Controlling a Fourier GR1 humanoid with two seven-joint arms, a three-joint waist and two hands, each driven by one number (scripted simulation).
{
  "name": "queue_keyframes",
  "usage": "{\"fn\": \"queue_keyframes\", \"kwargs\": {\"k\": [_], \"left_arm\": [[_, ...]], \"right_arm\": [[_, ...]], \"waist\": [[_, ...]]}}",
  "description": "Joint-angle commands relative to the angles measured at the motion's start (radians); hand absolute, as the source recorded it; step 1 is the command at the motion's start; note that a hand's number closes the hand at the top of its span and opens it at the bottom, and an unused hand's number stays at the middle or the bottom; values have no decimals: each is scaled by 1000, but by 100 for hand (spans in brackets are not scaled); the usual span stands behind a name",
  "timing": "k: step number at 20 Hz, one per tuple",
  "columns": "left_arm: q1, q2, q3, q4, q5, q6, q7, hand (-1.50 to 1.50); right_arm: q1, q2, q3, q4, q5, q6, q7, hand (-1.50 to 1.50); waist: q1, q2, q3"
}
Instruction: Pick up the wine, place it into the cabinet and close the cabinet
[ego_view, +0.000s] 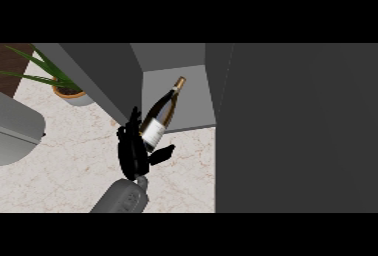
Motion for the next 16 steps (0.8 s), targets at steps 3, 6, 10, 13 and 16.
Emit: {"fn": "queue_keyframes", "kwargs": {"k": [3,6,10,13,16], "left_arm": [[-314,-44,45,79,67,-132,13,-150],[-345,-45,50,81,118,-118,7,-150],[-366,-45,25,69,185,-71,-11,-150],[-377,-35,9,41,220,-61,-36,-150],[-360,-45,1,10,280,-10,-61,-150]], "right_arm": [[18,-1,-6,-16,-38,-10,15,-150],[42,-6,19,-50,-39,-12,38,-150],[31,7,13,-42,-25,-26,25,-150],[29,9,12,-42,-19,-28,19,-150],[49,-4,5,-61,-21,-21,20,-150]], "waist": [[-9,18,-20],[-3,14,-22],[9,13,-23],[24,8,-22],[29,2,-23]]}}
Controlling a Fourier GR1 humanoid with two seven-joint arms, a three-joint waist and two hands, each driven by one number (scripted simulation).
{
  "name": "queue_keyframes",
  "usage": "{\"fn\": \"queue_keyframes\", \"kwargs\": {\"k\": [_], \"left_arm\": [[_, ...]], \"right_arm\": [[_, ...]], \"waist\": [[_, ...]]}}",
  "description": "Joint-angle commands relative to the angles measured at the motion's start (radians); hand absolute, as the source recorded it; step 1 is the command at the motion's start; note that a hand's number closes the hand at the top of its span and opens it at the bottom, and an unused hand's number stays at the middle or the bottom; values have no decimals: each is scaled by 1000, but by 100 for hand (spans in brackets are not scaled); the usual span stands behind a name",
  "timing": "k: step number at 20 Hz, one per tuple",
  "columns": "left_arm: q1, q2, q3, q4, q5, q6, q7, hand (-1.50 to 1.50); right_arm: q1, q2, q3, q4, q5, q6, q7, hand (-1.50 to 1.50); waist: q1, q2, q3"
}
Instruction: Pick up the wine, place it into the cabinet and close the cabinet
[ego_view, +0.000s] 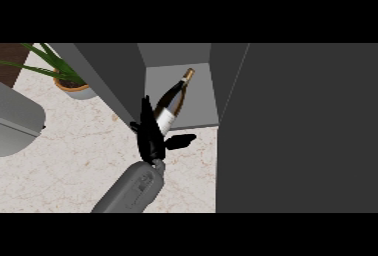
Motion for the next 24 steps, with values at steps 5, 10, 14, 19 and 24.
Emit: {"fn": "queue_keyframes", "kwargs": {"k": [5,10,14,19,24], "left_arm": [[-182,11,47,-133,88,62,-162,-150],[-149,19,7,-199,167,62,-233,-150],[-156,25,58,-250,303,-52,-403,-150],[-82,2,78,-254,444,-164,-627,-150],[-59,2,31,-299,542,-199,-692,-150]], "right_arm": [[28,-18,-38,-35,-24,4,-6,-150],[55,-8,-5,-60,-15,-11,4,-150],[61,-1,5,-123,12,-44,21,-150],[78,-8,-2,-192,-4,-88,57,-150],[49,-15,-2,-192,-21,-124,87,-150]], "waist": [[17,-21,8],[27,-26,8],[55,-18,8],[73,-21,11],[81,-24,12]]}}
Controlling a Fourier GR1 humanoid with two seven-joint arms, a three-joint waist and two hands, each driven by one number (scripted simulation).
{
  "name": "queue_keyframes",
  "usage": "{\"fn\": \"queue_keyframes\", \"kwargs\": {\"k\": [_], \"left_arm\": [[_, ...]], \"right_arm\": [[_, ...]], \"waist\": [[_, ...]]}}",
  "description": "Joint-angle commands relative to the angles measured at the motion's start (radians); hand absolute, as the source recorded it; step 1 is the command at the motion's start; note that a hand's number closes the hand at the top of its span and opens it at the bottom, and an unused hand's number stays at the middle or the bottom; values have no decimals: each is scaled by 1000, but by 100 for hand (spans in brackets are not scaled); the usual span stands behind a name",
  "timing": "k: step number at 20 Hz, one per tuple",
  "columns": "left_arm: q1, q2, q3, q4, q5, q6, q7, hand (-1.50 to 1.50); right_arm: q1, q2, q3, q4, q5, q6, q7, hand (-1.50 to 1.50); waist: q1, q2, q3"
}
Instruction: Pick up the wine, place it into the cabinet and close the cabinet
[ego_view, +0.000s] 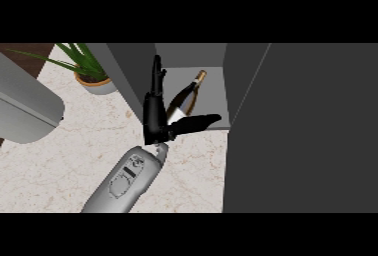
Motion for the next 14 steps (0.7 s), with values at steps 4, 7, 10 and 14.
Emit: {"fn": "queue_keyframes", "kwargs": {"k": [4,7,10,14], "left_arm": [[144,14,-3,-155,94,-104,-88,-150],[231,41,-39,-258,85,-120,-97,-150],[345,78,-103,-365,85,-159,-90,-150],[364,187,-51,-474,96,-221,-16,-150]], "right_arm": [[87,-31,-3,-198,30,-39,61,-150],[45,-23,-6,-174,33,-72,83,-150],[71,-33,-17,-182,41,-69,68,-150],[52,-50,-19,-202,31,-79,97,-150]], "waist": [[16,-7,2],[24,-6,2],[25,-9,2],[25,-7,2]]}}
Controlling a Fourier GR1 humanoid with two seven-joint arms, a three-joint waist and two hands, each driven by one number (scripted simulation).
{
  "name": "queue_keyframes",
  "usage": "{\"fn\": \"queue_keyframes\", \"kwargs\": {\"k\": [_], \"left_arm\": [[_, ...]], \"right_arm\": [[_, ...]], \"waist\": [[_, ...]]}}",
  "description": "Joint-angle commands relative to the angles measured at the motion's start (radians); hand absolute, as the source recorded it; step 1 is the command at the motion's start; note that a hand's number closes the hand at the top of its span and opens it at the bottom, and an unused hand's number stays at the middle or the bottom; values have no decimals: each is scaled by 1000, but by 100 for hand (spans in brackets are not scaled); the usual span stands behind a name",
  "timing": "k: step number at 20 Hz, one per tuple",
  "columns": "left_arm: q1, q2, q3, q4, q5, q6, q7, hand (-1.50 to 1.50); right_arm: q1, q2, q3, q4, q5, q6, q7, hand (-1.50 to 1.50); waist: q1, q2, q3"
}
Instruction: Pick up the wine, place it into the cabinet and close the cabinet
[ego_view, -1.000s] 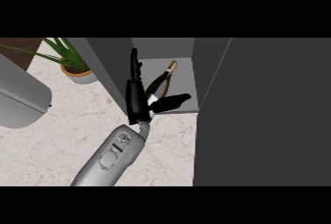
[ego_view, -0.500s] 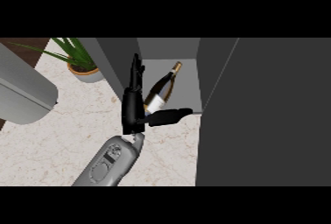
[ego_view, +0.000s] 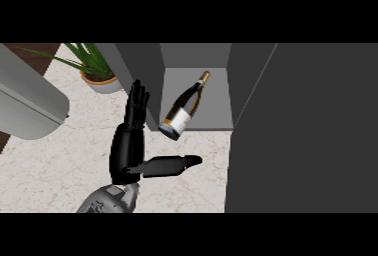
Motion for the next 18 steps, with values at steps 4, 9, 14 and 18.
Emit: {"fn": "queue_keyframes", "kwargs": {"k": [4,9,14,18], "left_arm": [[175,95,20,-215,31,-64,25,-150],[287,199,79,-268,157,-258,-54,-150],[345,262,129,-296,252,-390,-100,150],[458,312,160,-354,284,-464,-153,150]], "right_arm": [[43,-54,-74,-158,-44,6,59,-150],[35,-102,-85,-145,-79,57,79,150],[32,-157,44,-110,74,179,47,150],[72,-209,-32,-188,21,185,68,150]], "waist": [[0,1,0],[-1,2,0],[-1,0,-1],[0,-2,-1]]}}
